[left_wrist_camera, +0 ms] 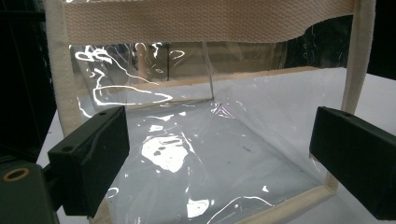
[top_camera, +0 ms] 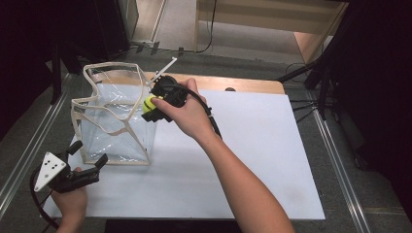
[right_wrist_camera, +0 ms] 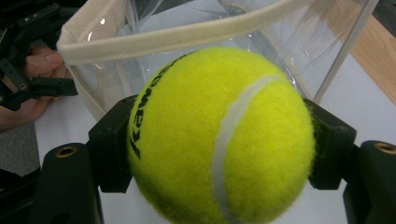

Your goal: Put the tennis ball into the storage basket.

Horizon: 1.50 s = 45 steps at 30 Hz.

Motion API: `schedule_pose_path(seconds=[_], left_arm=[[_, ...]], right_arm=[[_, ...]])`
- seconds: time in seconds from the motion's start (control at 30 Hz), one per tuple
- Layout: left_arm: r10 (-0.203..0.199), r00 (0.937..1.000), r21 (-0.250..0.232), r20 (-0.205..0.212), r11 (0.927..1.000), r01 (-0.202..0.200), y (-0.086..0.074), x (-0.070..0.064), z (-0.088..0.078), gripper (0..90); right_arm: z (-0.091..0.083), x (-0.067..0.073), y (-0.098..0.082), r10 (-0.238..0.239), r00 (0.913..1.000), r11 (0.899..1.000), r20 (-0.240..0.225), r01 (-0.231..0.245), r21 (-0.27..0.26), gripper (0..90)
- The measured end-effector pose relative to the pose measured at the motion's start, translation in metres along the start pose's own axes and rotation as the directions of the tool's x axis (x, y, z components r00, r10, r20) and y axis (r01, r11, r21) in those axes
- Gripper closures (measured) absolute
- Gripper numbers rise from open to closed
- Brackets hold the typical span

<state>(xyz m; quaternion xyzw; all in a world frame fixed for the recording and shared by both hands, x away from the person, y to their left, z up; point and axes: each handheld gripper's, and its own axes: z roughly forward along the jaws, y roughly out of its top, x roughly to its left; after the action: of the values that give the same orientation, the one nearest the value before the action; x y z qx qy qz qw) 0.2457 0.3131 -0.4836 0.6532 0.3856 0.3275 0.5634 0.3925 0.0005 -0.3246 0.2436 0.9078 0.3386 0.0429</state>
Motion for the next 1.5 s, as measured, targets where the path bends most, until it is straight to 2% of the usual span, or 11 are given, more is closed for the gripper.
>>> schedule_pose_path(seconds=[0.33, 0.37, 0.43, 0.6, 0.67, 0.77, 0.9, 1.5], left_arm=[[0.001, 1.0, 0.0, 0.001, 1.0, -0.001, 0.0, 0.0, 0.0, 5.4], [0.0, 1.0, 0.0, 0.001, 1.0, 0.0, 0.0, 0.0, 0.0, 5.4], [-0.001, 1.0, 0.0, -0.001, 1.0, 0.001, 0.0, 0.0, 0.0, 5.3], [-0.001, 1.0, 0.0, -0.001, 1.0, 0.001, 0.0, 0.0, 0.0, 5.3], [-0.001, 1.0, 0.0, -0.001, 1.0, 0.001, 0.0, 0.0, 0.0, 5.3], [-0.003, 1.0, -0.002, 0.0, 1.0, 0.003, 0.0, 0.0, 0.0, 5.4], [-0.003, 1.0, -0.003, 0.001, 1.0, 0.003, 0.0, 0.0, 0.0, 5.4], [-0.004, 1.0, -0.004, 0.002, 1.0, 0.004, 0.0, 0.001, 0.0, 5.3]], right_arm=[[-0.009, 0.002, 0.011, -0.014, 0.9999, 1.0, 0.01, 0.014, 0.004, 24.3], [-0.009, 0.001, 0.012, -0.028, 0.9996, 1.0, 0.006, 0.028, 0.003, 24.3], [-0.01, 0.002, 0.015, -0.018, 0.9998, 1.0, 0.006, 0.018, 0.004, 24.3], [-0.013, 0.002, 0.023, -0.035, 0.9994, 0.999, 0.002, 0.035, 0.005, 24.3], [-0.014, 0.004, 0.026, -0.025, 0.9997, 1.0, 0.002, 0.025, 0.002, 24.3], [-0.015, 0.003, 0.031, -0.041, 0.9992, 0.999, 0.0, 0.041, 0.003, 24.3], [-0.016, 0.004, 0.036, -0.037, 0.9993, 0.999, 0.001, 0.037, 0.006, 24.3], [-0.011, 0.011, 0.06, -0.062, 0.998, 0.998, -0.013, 0.062, 0.001, 24.3]])
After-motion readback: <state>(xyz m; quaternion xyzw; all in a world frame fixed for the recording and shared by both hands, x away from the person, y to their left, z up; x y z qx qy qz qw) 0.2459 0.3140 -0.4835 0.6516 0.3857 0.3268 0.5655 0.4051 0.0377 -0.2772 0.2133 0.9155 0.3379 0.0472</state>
